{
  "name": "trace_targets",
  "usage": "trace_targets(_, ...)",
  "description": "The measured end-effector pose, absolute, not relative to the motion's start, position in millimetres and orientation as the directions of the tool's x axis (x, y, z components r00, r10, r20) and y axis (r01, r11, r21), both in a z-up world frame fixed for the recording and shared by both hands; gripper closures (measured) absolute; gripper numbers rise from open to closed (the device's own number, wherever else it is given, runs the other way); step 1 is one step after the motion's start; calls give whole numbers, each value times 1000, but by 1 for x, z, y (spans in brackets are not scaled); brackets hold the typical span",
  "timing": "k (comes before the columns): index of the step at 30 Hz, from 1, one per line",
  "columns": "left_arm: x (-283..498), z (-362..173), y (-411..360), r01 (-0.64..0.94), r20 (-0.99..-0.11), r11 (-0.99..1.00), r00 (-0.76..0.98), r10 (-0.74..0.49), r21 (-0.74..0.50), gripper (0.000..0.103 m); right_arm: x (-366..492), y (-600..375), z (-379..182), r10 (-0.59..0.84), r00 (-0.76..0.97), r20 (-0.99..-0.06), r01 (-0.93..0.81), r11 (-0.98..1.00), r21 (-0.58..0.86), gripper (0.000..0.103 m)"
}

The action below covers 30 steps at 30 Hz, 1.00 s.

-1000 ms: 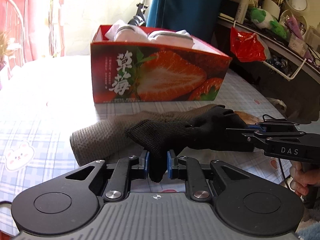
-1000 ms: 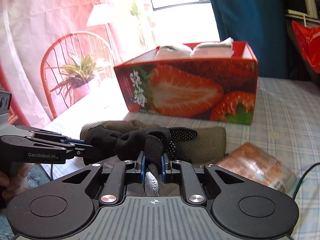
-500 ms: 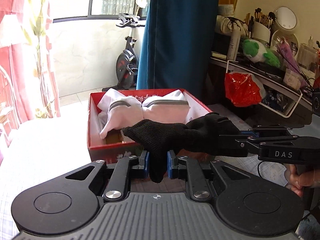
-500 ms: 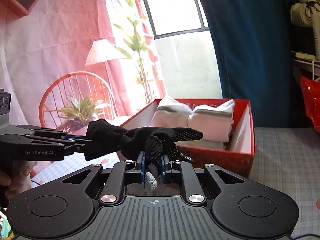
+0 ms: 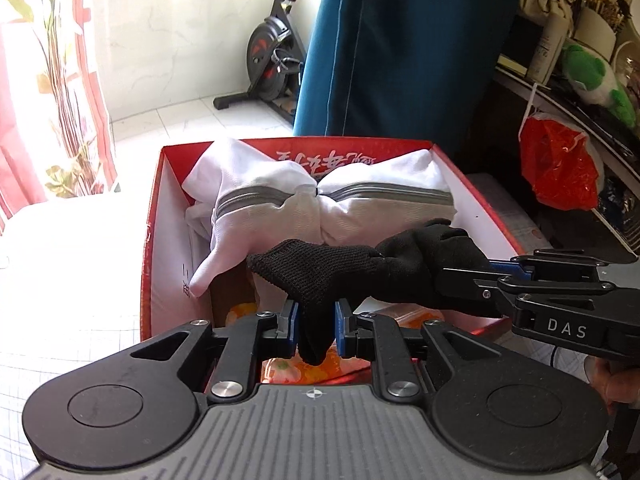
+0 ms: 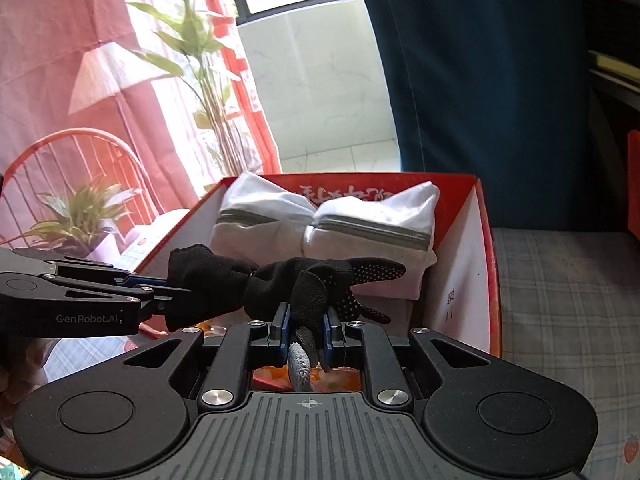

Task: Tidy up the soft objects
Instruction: 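Lower the glove into the box beside the pouch and open both tools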

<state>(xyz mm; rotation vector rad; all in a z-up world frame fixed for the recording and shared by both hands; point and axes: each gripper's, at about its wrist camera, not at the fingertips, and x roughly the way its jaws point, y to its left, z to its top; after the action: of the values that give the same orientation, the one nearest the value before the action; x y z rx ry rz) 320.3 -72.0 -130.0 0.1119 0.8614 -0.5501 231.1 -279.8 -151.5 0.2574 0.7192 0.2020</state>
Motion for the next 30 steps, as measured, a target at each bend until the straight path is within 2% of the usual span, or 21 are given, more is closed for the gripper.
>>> trace_targets(11, 372, -152, -84, 481, -832, 873, 450, -325, -81, 84, 283, -284, -182, 247, 652, -717, 26, 938, 346, 88)
trace_targets(23, 388, -163, -87, 468, -855, 882, 434, -285, -56, 79, 308, -275, -190, 179, 603, -778, 72, 958, 276, 85)
trace_targets(25, 385, -159, -88, 474, -847, 880, 452, -280, -38, 71, 307, -274, -191, 170, 603, -779, 76, 960, 268, 80)
trace_targets(27, 380, -154, -88, 499, -832, 866, 468, -297, -28, 38, 305, -274, -191, 159, 607, -779, 84, 962, 261, 77)
trace_targets(28, 377, -151, -88, 503, -826, 864, 478, -299, -21, 34, 303, -275, -190, 155, 613, -774, 84, 962, 260, 75)
trace_targets(30, 371, -143, -86, 502, -813, 865, 502, -294, -3, 32, 300, -276, -186, 136, 633, -762, 85, 966, 243, 70)
